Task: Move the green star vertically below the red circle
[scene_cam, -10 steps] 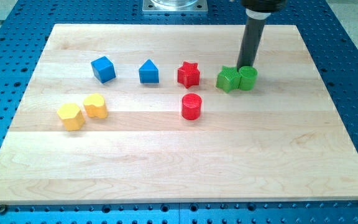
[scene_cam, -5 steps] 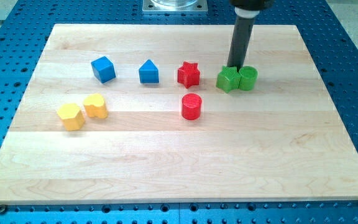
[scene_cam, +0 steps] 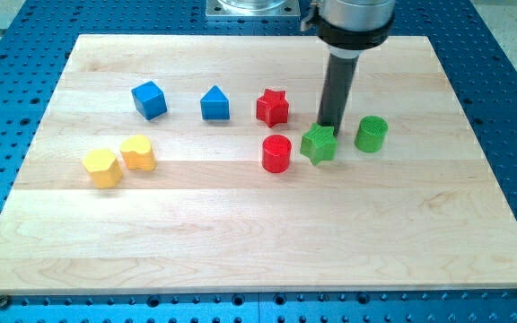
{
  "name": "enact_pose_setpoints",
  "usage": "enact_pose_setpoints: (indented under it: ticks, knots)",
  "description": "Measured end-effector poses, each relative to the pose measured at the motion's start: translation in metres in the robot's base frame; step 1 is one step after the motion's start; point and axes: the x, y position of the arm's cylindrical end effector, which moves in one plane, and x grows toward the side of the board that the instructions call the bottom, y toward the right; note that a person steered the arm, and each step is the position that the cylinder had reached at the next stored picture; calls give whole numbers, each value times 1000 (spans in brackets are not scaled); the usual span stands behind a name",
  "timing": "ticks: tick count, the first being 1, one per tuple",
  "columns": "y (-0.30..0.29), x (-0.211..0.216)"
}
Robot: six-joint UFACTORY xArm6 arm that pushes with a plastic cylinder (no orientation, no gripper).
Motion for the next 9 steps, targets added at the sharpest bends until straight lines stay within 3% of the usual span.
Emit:
enact_pose_setpoints:
  ticks: [2, 3, 4, 6, 7, 9]
  knots:
    - [-8, 67]
    - [-5, 89]
    - [11, 84]
    - [22, 134]
    - [18, 147]
    - [-20, 131]
